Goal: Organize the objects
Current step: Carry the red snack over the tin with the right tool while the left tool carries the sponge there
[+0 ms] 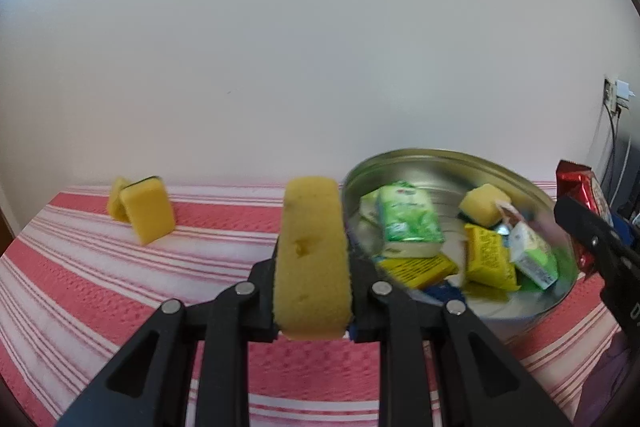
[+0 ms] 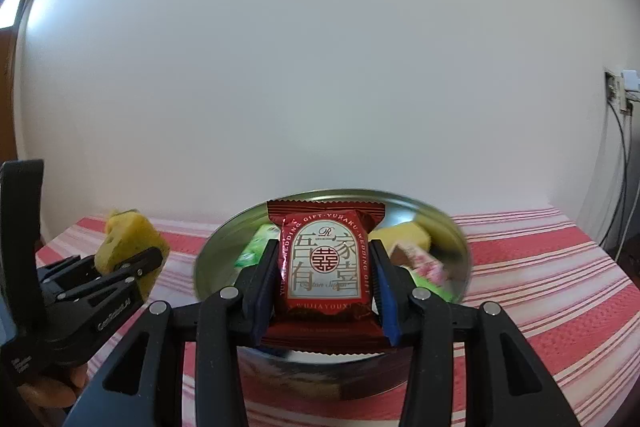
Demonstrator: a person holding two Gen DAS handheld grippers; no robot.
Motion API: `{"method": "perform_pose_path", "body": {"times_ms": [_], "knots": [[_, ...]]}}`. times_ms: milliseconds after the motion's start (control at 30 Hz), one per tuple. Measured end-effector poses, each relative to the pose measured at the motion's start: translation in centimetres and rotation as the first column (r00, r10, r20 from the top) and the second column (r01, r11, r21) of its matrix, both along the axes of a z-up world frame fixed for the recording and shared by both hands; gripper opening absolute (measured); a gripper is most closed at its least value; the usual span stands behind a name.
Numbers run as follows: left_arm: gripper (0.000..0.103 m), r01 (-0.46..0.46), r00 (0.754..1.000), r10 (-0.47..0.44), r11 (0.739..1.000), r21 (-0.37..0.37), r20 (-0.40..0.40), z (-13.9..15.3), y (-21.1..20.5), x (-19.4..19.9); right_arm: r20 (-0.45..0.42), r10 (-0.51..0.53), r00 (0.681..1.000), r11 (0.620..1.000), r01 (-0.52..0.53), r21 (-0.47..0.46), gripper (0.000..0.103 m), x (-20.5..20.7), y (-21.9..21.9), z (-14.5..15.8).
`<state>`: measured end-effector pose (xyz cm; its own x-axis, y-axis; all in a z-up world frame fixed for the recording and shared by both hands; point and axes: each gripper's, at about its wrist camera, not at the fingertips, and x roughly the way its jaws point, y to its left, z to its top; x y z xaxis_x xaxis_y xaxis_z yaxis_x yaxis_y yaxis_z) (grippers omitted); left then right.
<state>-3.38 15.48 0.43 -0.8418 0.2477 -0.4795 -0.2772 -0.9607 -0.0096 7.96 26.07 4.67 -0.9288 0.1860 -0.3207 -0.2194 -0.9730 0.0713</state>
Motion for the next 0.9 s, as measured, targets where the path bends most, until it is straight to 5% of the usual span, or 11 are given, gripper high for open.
{"method": "perform_pose_path", "body": {"times_ms": [600, 900], "knots": [[0.021, 0.095, 0.995, -0.094, 0.995, 0.023, -0.028, 1.9, 5.9, -0.2, -0.027, -0.174, 0.984, 0.985, 0.174, -0.005, 0.046, 0.3, 4.6, 0.3], [0.021, 0.142, 0.99, -0.142, 0.989, 0.031, 0.001, 1.9, 9.4, -0.9, -0.041, -0.21, 0.977, 0.974, 0.213, 0.082, 0.046, -0.7, 4.1, 0.2]]}}
